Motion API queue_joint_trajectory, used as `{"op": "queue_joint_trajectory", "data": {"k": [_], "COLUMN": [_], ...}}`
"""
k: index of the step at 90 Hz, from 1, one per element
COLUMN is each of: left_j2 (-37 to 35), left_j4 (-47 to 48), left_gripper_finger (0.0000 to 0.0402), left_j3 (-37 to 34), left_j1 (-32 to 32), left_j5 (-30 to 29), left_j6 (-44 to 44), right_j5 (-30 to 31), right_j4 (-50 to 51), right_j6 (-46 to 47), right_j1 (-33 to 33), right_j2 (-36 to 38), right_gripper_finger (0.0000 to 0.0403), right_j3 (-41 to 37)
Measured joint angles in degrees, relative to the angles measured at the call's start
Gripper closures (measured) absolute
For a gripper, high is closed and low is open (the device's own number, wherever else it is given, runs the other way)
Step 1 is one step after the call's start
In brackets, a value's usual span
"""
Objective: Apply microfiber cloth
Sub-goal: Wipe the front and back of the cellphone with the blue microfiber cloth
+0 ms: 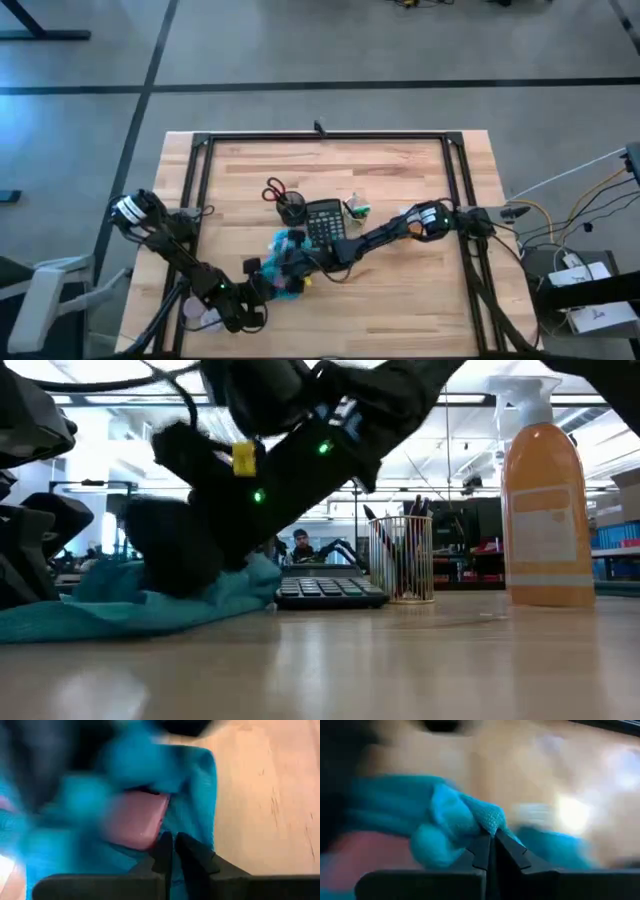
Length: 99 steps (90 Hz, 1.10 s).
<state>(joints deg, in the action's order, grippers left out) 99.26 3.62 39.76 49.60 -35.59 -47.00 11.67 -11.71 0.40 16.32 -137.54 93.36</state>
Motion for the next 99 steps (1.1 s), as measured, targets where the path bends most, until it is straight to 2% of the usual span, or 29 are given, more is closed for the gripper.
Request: {"op": "queue_joint_trajectory", "data": {"k": [5, 11, 33, 67, 76, 99], "left_j2": [0.0, 0.0, 0.0, 0.0, 0.0, 0.0], "left_j4": [0.0, 0.0, -0.4, -0.9, -0.9, -1.0], "left_gripper_finger": [0.0381, 0.0381, 0.0381, 0.0381, 0.0381, 0.0381], "left_j3": [0.0, 0.0, -0.1, -0.1, -0.1, -0.1], "left_j1": [0.0, 0.0, 0.0, 0.4, 0.6, 0.7], "left_j5": [0.0, 0.0, 0.0, -0.1, -0.3, -0.4], "left_j6": [0.0, 0.0, -0.2, -1.7, -2.0, -2.0], "right_j5": [-2.0, -1.1, 13.4, 24.3, 28.4, 33.6], "right_j4": [-0.8, -0.7, -0.5, 4.2, 7.4, 16.8], "right_j6": [0.1, 0.0, -1.4, 1.6, 2.2, 9.4], "right_j1": [1.3, 2.3, 1.8, -4.6, -4.6, -2.0], "right_j2": [0.0, -0.1, -0.1, 0.3, 0.6, 1.3], "right_gripper_finger": [0.0403, 0.0403, 0.0403, 0.0403, 0.0403, 0.0403], "right_j3": [-0.1, -0.1, -1.4, -2.7, -2.7, -2.7]}}
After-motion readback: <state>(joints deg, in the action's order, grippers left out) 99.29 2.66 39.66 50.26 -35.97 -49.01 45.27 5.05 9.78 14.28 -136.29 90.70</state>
